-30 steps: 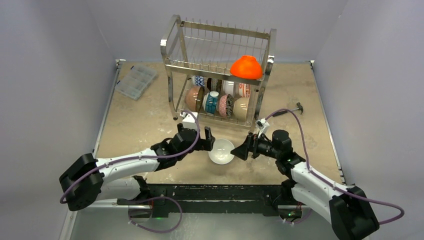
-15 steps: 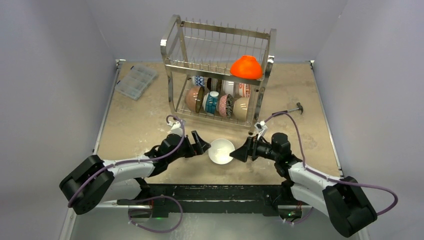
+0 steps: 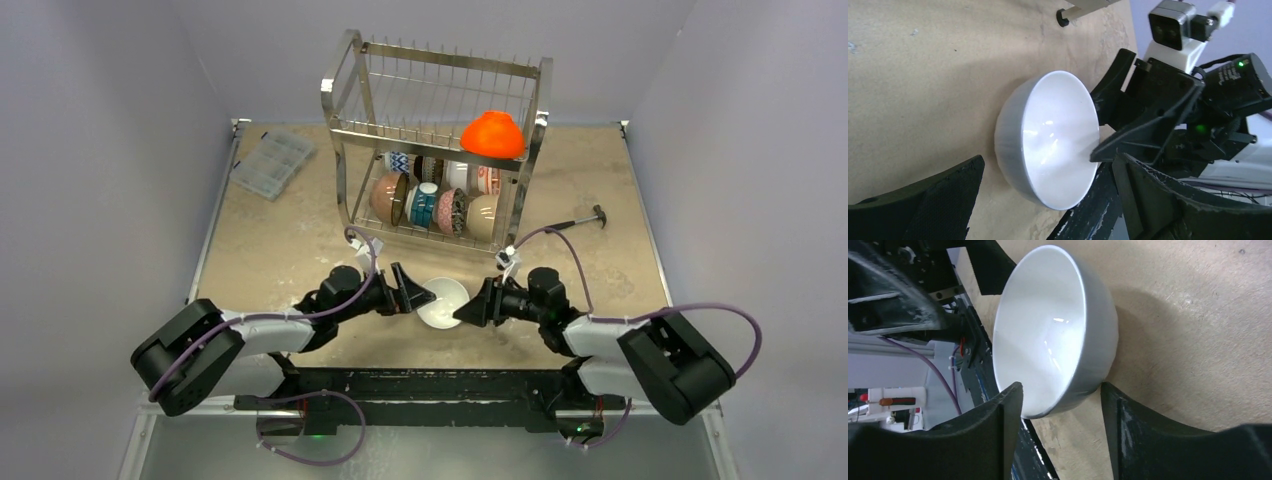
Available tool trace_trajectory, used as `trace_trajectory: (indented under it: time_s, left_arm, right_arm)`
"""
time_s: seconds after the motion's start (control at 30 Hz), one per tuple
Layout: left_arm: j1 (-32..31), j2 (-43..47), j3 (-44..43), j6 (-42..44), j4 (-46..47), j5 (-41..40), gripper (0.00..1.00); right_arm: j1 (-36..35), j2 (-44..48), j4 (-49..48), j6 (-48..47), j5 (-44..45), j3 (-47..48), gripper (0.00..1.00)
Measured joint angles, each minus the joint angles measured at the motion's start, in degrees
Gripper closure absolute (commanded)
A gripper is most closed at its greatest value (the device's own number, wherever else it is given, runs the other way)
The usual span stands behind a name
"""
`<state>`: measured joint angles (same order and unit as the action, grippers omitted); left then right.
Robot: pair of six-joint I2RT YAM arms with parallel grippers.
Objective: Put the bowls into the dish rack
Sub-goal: Pick up the bowl from the center of the board.
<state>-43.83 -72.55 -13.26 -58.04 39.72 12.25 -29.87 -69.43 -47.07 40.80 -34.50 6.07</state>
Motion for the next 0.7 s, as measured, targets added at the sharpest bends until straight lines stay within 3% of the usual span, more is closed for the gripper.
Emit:
trace_trajectory:
  time_s: [0.27,0.43,0.7]
  left_arm:
    - [0.0,-0.2,0.0,-0.1,3.0,2.6,0.01]
    - [0.0,0.6,0.3,-0.1,3.3,2.6,0.01]
    - [0.0,2.4,1.3,-0.1,4.4,2.6,0.01]
  right_arm:
    - [-1.0,-5.2,-5.5,1.3,0.8,0.0,0.81]
    - [-1.2,-5.0,-3.8,0.2,2.0,0.0,1.0]
    - [-1.3,-0.1,0.4,-1.6,4.1,0.0,1.0]
